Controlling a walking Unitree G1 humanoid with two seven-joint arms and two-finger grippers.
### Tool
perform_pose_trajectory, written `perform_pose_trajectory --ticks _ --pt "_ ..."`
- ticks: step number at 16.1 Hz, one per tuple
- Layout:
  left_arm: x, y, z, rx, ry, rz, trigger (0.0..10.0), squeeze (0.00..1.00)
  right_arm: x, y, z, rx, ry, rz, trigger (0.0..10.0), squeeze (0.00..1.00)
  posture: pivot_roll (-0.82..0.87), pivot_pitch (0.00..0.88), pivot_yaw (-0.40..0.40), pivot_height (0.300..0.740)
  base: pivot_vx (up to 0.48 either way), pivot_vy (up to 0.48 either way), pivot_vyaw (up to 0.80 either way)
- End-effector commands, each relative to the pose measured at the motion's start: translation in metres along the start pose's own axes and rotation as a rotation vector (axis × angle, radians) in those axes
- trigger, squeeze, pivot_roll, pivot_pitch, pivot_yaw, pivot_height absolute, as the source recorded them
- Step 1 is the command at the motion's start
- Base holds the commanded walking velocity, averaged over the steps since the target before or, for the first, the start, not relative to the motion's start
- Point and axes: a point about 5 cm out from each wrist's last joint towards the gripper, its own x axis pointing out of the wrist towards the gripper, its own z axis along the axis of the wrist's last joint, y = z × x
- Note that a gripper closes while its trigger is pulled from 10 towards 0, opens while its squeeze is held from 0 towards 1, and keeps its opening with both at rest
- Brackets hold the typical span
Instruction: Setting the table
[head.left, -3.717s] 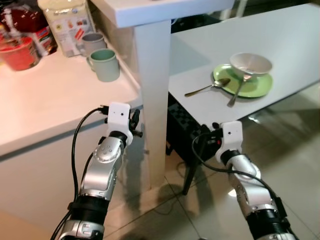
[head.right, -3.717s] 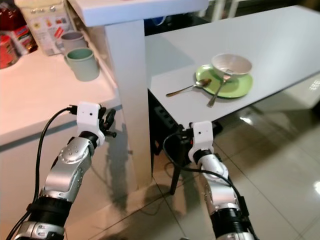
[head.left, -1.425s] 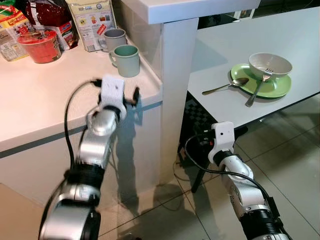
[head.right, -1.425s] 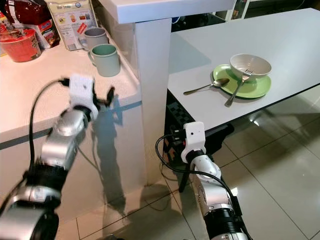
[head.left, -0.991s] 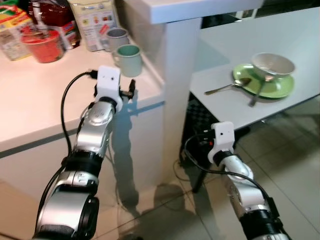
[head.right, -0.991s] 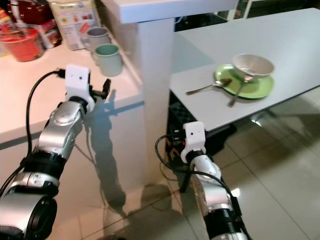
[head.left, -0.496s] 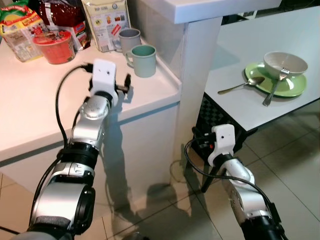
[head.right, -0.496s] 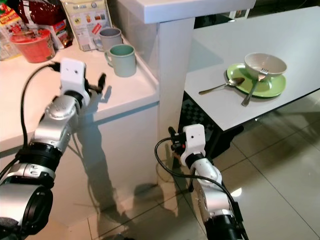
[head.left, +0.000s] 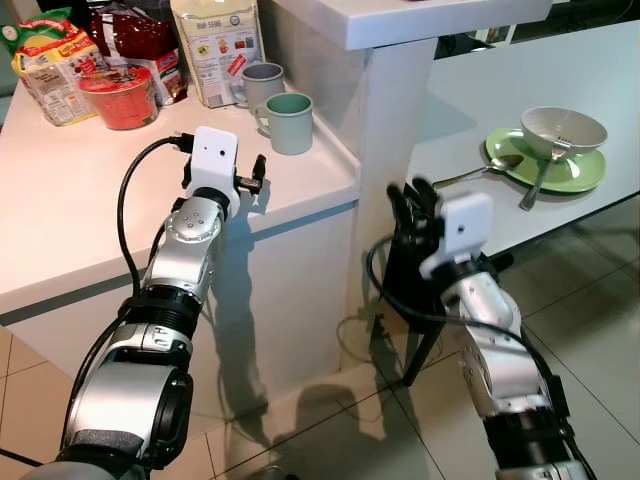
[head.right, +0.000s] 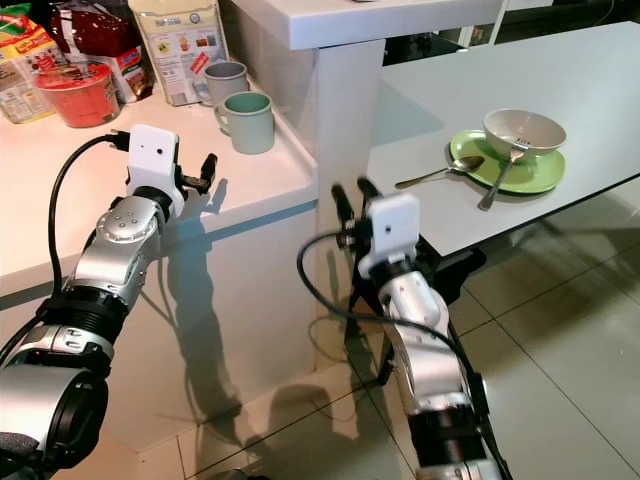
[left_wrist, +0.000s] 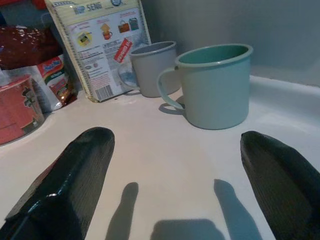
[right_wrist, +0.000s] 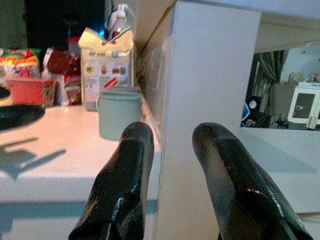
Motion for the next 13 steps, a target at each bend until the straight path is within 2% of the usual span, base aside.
perform_pose_trajectory --ticks 1,4,9,12,13 --pt "0.003 -0.001 0.007 0.013 -0.018 -0.006 10.0 0.0 0.003 -0.003 0.003 0.029 0.002 -0.017 10.0 0.0 -0.04 0.0 0.063 0.74 0.0 0.0 0.0" --pt "0.005 -0.001 0.005 -0.027 0.003 -0.015 10.0 0.0 0.008 -0.003 -0.009 0.048 0.061 -0.009 10.0 0.0 -0.03 0.0 0.052 0.74 0.194 0.087 0.0" --pt "0.005 0.0 0.005 -0.042 0.001 -0.01 10.0 0.0 0.002 -0.003 -0.016 0.091 0.104 -0.018 10.0 0.0 -0.03 0.0 0.05 0.74 0.061 0.456 0.0" --pt "0.005 -0.001 0.006 -0.022 -0.007 -0.018 10.0 0.0 0.001 -0.006 -0.019 0.096 0.116 -0.021 10.0 0.0 -0.03 0.0 0.048 0.74 0.0 0.462 0.0" --pt "0.006 -0.002 0.007 -0.018 -0.016 -0.021 10.0 0.0 0.0 -0.007 -0.02 0.097 0.121 -0.022 10.0 0.0 -0.03 0.0 0.048 0.74 0.424 0.0 0.0"
